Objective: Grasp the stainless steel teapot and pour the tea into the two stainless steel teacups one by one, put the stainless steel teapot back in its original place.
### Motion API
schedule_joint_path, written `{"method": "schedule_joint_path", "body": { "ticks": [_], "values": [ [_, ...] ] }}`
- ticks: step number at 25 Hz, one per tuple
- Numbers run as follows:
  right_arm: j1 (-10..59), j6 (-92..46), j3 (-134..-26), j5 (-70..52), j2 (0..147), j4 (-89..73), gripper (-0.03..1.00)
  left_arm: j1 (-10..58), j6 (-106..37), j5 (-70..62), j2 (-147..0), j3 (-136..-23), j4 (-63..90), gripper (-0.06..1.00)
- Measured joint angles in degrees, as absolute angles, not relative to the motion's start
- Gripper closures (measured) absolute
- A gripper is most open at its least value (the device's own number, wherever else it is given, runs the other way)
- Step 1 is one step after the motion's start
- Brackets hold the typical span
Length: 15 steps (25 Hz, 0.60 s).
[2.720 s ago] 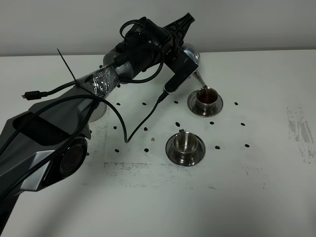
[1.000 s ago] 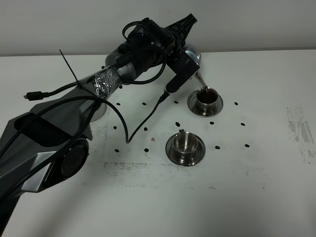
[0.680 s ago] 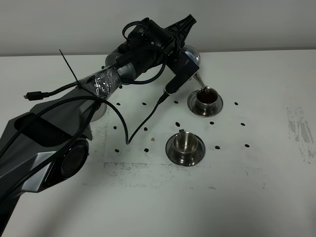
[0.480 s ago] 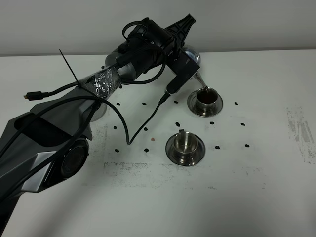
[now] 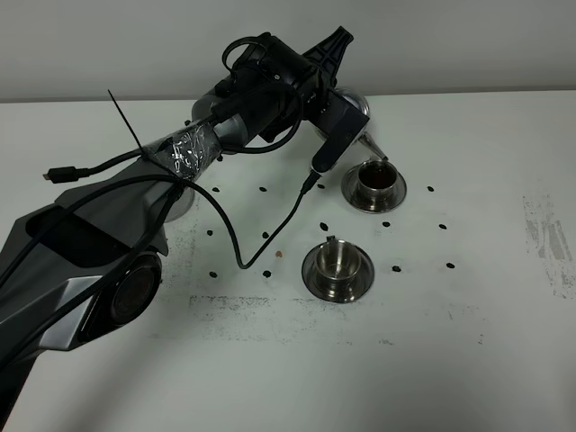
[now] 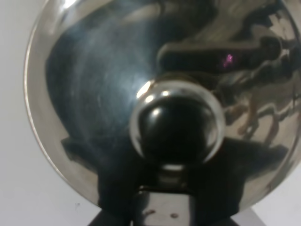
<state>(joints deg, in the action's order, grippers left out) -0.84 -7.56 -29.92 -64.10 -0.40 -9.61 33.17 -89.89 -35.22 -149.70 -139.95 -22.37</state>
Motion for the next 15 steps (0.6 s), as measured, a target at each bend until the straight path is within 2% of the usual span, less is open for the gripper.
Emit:
{"method": "schedule_joint_path", "body": {
  "ticks": [5,15],
  "values": [
    [-0.8,-7.6,-29.9,-64.1,-0.4,-9.6,0.58,32.6,-80.4,-37.1,-149.2,-139.9,-20.4,0.77],
    [-0.8,-7.6,-29.9,-64.1,-0.4,-9.6,0.58,31.9,-43.3,-47.1,-140.4,-139.8,-18.9,0.77]
  ]
}}
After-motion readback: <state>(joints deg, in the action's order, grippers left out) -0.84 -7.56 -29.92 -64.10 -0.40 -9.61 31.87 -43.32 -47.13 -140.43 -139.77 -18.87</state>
